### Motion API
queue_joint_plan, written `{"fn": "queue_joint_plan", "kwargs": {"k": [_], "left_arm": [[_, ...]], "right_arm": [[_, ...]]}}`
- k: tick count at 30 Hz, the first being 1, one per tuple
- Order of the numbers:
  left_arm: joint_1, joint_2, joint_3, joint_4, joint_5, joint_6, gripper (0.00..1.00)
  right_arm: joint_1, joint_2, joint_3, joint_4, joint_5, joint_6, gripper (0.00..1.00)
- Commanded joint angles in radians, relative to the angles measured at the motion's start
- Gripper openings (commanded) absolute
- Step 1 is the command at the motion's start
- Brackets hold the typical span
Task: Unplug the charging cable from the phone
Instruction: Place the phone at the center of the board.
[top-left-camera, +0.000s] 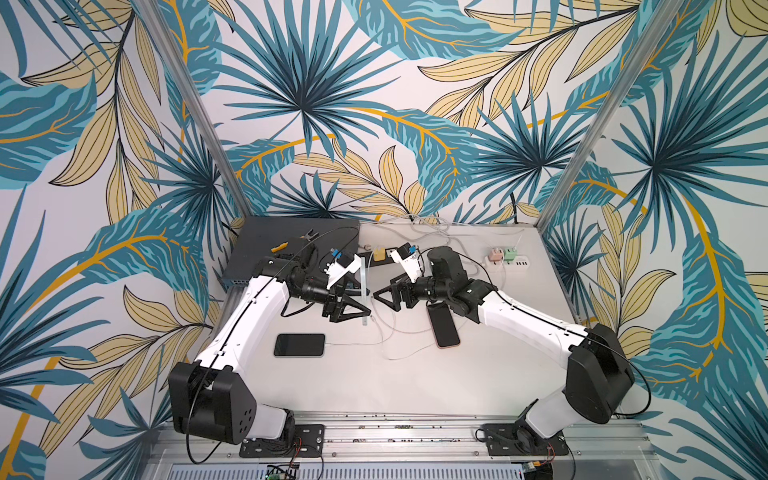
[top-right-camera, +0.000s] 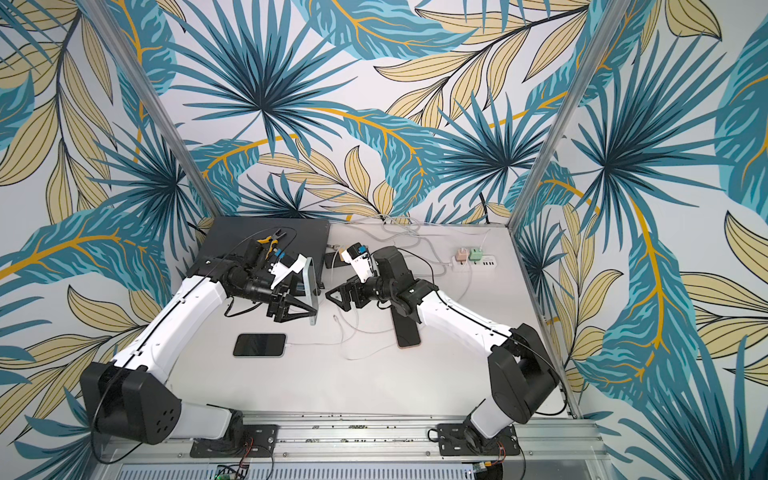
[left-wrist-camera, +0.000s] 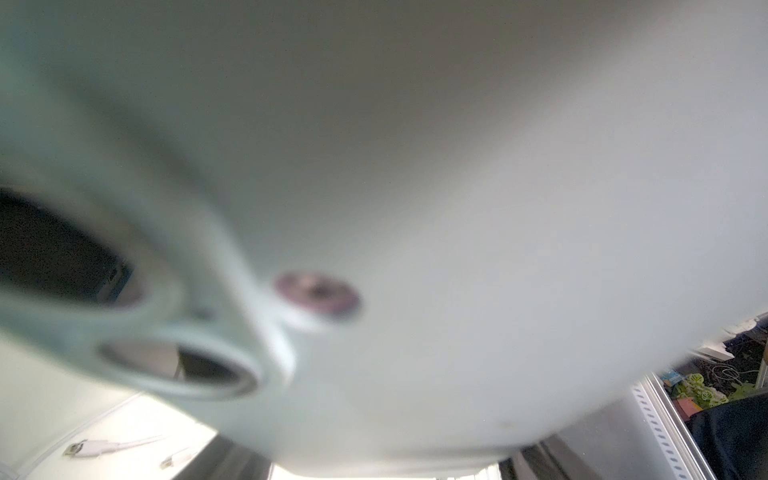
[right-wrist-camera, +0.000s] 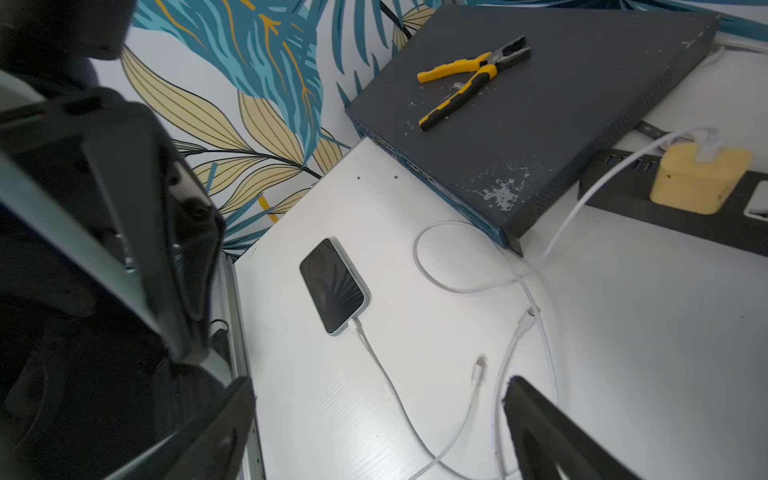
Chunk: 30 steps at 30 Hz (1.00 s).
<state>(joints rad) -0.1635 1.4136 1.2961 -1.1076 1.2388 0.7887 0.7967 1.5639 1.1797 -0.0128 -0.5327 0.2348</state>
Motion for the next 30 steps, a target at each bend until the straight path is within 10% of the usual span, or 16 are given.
{"fn": "queue_joint_plan", "kwargs": {"k": [1,13,30], "left_arm": [[0.005,-0.022,0.019,-0.015,0.060,0.026,0.42],[0.004,-0.018,0.020,-0.025,0.070,0.036,0.42],[0.004,-0.018,0.019,-0.042,0.074,0.055,0.42]], "right_arm": [[0.001,-0.048,0.034,0.009,-0.135,-0.091,1.00],[0.001,-0.025,0.113,-0.004,-0.446,-0.220,1.00],[0.032,0.112,0.267,-0.020,-0.387,-0.218,1.00]]}}
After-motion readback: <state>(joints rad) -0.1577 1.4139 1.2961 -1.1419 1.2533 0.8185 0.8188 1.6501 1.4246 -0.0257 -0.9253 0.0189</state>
